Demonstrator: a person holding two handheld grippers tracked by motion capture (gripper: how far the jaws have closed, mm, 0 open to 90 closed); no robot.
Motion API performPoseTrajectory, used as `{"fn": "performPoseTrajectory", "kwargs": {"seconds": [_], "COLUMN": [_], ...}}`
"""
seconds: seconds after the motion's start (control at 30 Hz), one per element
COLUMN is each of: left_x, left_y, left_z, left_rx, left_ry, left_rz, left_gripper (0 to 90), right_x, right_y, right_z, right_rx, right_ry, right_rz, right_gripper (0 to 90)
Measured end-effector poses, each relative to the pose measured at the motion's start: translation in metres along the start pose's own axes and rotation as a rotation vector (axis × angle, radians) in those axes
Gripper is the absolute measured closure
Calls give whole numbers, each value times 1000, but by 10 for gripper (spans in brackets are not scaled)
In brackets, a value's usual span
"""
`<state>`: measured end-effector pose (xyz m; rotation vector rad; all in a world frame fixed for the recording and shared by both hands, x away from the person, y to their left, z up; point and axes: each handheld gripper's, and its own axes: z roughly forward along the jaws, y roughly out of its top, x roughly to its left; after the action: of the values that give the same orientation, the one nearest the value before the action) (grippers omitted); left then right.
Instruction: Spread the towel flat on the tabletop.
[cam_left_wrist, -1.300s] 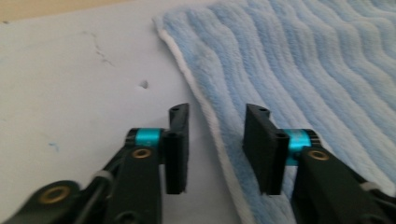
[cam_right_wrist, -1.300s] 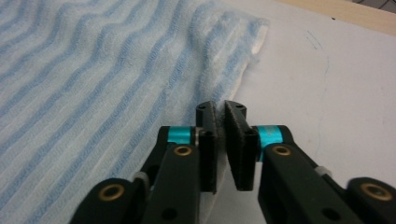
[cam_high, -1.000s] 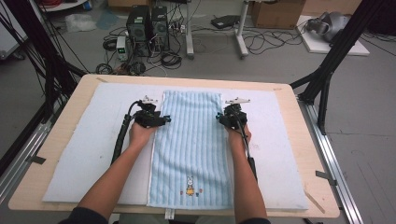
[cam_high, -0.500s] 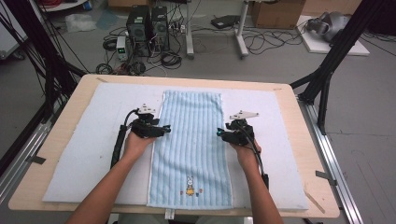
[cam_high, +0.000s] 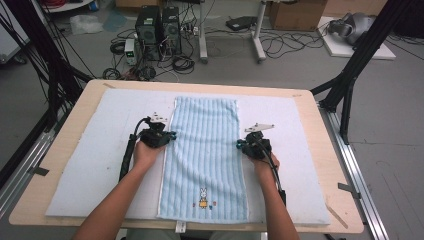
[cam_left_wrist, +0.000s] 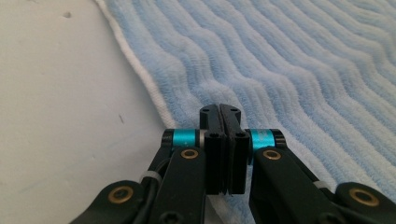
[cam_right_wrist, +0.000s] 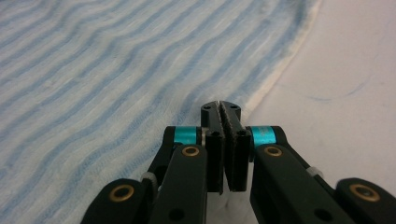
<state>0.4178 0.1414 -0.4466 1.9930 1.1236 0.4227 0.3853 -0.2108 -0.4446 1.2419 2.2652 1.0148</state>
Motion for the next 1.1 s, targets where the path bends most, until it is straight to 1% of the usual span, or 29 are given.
{"fn": "performPoseTrajectory", "kwargs": {"seconds": [0.03,0.07,0.13,0.17,0.2,0.23,0.3,0.33,0.4,0.47,0.5,0.53,0.57,0.67,0.7,0.73,0.77,0.8,0.87,0.93,1.03,1.07,1.1], "left_x": [1,4,7,7,7,8,5,3,0,-3,-3,-4,-4,-3,-5,-7,-10,-13,-17,-19,-21,-21,-22], "left_y": [0,0,0,0,1,1,0,-1,-6,-12,-16,-19,-22,-31,-35,-39,-42,-45,-49,-53,-58,-60,-62], "left_z": [3,5,6,5,3,1,-7,-11,-21,-30,-35,-39,-44,-54,-56,-57,-58,-60,-63,-66,-68,-68,-70], "left_rx": [-20,-31,-54,-60,-67,-67,-58,-67,-74,-74,-87,-99,-103,-120,-127,-122,-117,-117,-123,-134,-127,-124,-122], "left_ry": [14,7,3,3,-6,-30,-44,-56,-69,-93,-99,-104,-110,-138,-152,-169,-179,-188,-201,-210,-214,-216,-226], "left_rz": [-15,-27,-36,-41,-70,-82,-61,-51,-29,-8,10,17,20,4,-3,5,28,45,61,57,53,56,54], "left_gripper": [882,882,874,826,667,561,506,482,479,479,487,505,509,507,502,502,498,491,472,460,457,461,471], "right_x": [-1,-2,-6,-9,-10,-9,-5,-2,5,11,14,17,20,30,32,34,35,36,37,37,38,39,40], "right_y": [1,2,3,2,2,1,1,0,-1,-3,-4,-5,-5,-8,-8,-9,-11,-13,-20,-27,-35,-36,-38], "right_z": [1,2,1,0,-2,-4,-8,-11,-16,-20,-22,-24,-26,-36,-38,-41,-44,-47,-51,-53,-56,-57,-57], "right_rx": [-7,-16,-49,-67,-72,-72,-69,-71,-75,-89,-90,-94,-93,-120,-126,-131,-134,-142,-142,-131,-120,-119,-115], "right_ry": [-20,-41,-68,-57,-41,-32,-10,-2,13,34,48,60,74,88,90,89,82,77,68,61,62,67,71], "right_rz": [1,14,60,81,88,79,48,34,9,-1,0,-2,1,-18,-24,-25,-18,-11,-8,-3,9,4,0], "right_gripper": [895,895,894,893,888,875,836,822,798,771,754,737,721,695,678,634,596,594,558,528,521,521,523]}}
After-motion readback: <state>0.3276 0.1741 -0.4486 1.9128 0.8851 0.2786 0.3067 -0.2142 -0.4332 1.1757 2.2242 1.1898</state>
